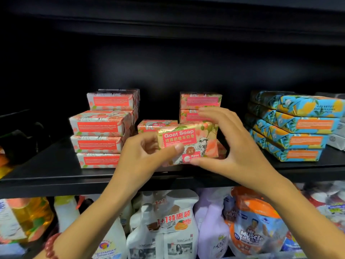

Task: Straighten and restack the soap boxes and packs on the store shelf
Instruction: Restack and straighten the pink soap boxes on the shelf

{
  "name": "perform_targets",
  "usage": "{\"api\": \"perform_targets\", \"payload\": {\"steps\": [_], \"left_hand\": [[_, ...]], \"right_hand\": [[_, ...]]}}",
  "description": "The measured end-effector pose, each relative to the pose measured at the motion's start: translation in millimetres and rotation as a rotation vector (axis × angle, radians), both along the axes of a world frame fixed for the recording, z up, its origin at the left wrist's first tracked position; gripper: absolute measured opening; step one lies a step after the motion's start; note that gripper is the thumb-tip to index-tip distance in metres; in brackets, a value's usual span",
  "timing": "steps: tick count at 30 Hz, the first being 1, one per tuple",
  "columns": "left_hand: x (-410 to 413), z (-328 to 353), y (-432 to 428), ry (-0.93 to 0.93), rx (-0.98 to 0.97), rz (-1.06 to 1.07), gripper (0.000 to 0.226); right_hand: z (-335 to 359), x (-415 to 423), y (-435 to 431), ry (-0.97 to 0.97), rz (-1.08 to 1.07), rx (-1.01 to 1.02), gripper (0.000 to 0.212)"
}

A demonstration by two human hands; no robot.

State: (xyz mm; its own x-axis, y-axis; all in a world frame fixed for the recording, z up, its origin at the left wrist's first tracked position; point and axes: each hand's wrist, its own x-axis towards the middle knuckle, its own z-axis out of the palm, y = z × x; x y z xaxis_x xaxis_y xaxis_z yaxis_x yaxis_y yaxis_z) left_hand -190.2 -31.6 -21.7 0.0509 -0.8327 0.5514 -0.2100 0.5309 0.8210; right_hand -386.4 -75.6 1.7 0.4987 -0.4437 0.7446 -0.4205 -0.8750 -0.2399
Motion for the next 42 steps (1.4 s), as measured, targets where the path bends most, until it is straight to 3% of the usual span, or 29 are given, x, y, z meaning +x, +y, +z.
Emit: {"api": "perform_targets", "payload": {"steps": [4, 8, 11, 16, 18, 22, 24, 26, 33, 37, 42], "left_hand": [[3, 0, 2, -0.015, -0.036, 0.004, 0.041], [6, 1, 0, -0.05, -0.059, -0.033, 0.051], [14, 8, -2, -0.129, 0.028, -0.02, 0.063], [13, 15, 4, -0.286, 0.068, -0.006, 0.058], [13, 11, 7, -0.288, 0.005, 0.077, 0.062], [13, 6, 8, -0.422, -0.259, 0.231, 0.066], [11, 5, 6, -0.53, -0.401, 0.286, 0.064], [9, 4, 5, -0.561, -0.477, 0.292, 0.061], [13, -6, 0, -0.617, -0.522, 0.331, 0.061], [22, 3, 4, -0.537, -0.379, 0.259, 0.074], [23, 11, 9, -0.538, -0.214, 0.126, 0.073]], "right_hand": [[5, -5, 1, -0.105, 0.008, 0.134, 0.068], [1, -2, 2, -0.121, -0.005, -0.027, 0.049], [-6, 0, 1, -0.098, -0.004, -0.274, 0.035], [-11, 1, -4, -0.07, 0.011, -0.403, 0.04], [-11, -1, -5, -0.022, -0.017, -0.325, 0.044], [-7, -6, 0, 0.02, 0.013, 0.093, 0.095], [-5, -2, 2, -0.064, 0.046, 0.26, 0.096], [-4, 3, 0, -0.124, 0.049, 0.301, 0.085], [-1, 14, -1, -0.103, 0.022, 0.121, 0.049], [-11, 21, 1, -0.094, 0.013, -0.205, 0.036], [-19, 26, -1, -0.191, 0.058, -0.323, 0.034]]}}
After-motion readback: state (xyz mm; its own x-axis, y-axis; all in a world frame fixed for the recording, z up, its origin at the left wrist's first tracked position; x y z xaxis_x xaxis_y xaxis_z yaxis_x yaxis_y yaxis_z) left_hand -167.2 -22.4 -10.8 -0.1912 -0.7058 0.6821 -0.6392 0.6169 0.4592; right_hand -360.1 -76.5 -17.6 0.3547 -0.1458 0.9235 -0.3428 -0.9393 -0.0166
